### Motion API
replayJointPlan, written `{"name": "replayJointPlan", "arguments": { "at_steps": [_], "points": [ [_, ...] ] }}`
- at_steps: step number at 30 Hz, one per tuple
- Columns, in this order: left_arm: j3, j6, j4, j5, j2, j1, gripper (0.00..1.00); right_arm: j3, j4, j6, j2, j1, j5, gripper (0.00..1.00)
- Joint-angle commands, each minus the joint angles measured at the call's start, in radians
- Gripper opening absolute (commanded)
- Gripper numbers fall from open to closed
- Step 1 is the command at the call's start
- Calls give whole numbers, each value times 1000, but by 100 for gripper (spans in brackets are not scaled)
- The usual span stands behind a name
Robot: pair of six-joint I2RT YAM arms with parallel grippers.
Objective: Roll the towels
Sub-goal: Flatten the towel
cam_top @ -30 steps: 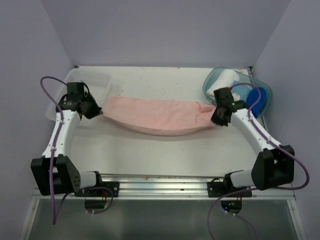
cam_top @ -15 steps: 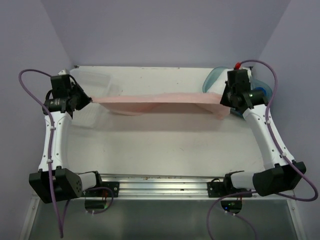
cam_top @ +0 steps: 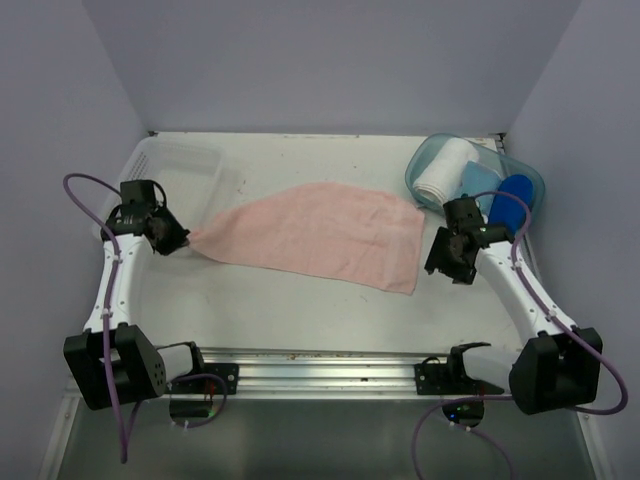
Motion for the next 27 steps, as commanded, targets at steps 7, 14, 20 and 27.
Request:
{"name": "replayJointPlan", "arguments": {
  "at_steps": [7,14,20,27],
  "points": [
    [-55,1,45,21,-29,7,0,-269,345,302,-58,92,-208,61],
    [-38,6,42,22,-26,7,0,-356,455,432,16,145,-114,58],
    [-40,6,51,33,-16,7,0,-356,520,469,115,180,-84,54],
    [-32,3,57,42,-3,7,0,-341,511,517,168,212,-16,29]
  ]
}}
